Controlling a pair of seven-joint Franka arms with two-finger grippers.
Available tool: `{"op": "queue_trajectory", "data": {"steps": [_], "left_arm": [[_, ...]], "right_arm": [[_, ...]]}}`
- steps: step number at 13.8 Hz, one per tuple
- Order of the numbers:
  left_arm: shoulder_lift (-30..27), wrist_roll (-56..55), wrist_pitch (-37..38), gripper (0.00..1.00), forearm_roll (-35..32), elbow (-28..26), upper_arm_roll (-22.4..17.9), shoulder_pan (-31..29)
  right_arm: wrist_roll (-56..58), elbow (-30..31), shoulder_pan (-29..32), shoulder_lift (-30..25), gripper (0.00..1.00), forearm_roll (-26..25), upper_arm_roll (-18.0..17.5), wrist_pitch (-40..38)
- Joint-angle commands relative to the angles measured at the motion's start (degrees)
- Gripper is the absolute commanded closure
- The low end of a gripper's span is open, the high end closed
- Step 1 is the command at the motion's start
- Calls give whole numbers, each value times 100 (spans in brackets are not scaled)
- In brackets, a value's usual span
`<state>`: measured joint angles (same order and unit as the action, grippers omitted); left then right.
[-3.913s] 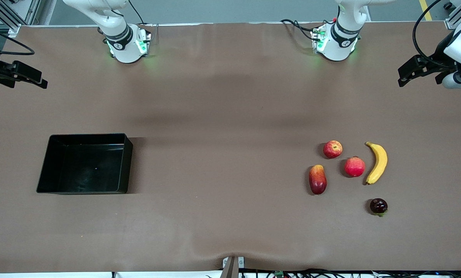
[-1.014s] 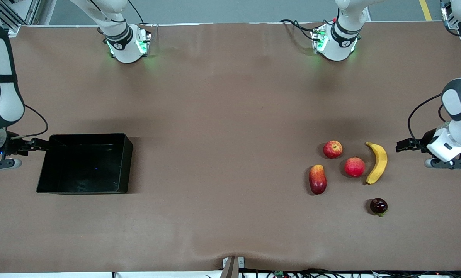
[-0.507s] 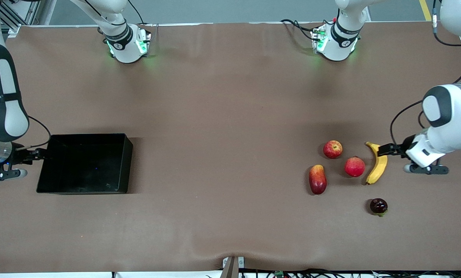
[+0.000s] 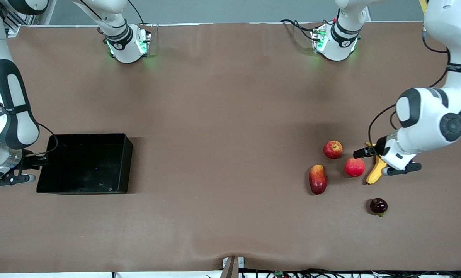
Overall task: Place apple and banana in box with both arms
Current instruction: 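Grasp the apple with the left gripper while the right gripper grips the box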
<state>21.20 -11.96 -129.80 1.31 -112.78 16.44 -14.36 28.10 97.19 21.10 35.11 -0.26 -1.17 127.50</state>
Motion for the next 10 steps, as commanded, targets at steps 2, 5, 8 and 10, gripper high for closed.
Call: {"op": "queue_trajectory", "data": {"steps": [2, 5, 8, 10], "left_arm": [[-55, -464, -397, 0, 45, -332, 0, 117], [-11, -920, -406, 0, 27, -385, 0, 381], [120, -1158, -571, 0, 19, -403, -9, 521], [165, -1273, -652, 0, -34, -438, -9, 610]], "right_arm": [[37, -130, 148, 128, 24, 26, -111, -102], [46, -121, 122, 128, 100, 26, -120, -252], [63, -121, 122, 128, 100, 26, -120, -261], [326, -113, 122, 110, 100, 26, -120, -261]]}}
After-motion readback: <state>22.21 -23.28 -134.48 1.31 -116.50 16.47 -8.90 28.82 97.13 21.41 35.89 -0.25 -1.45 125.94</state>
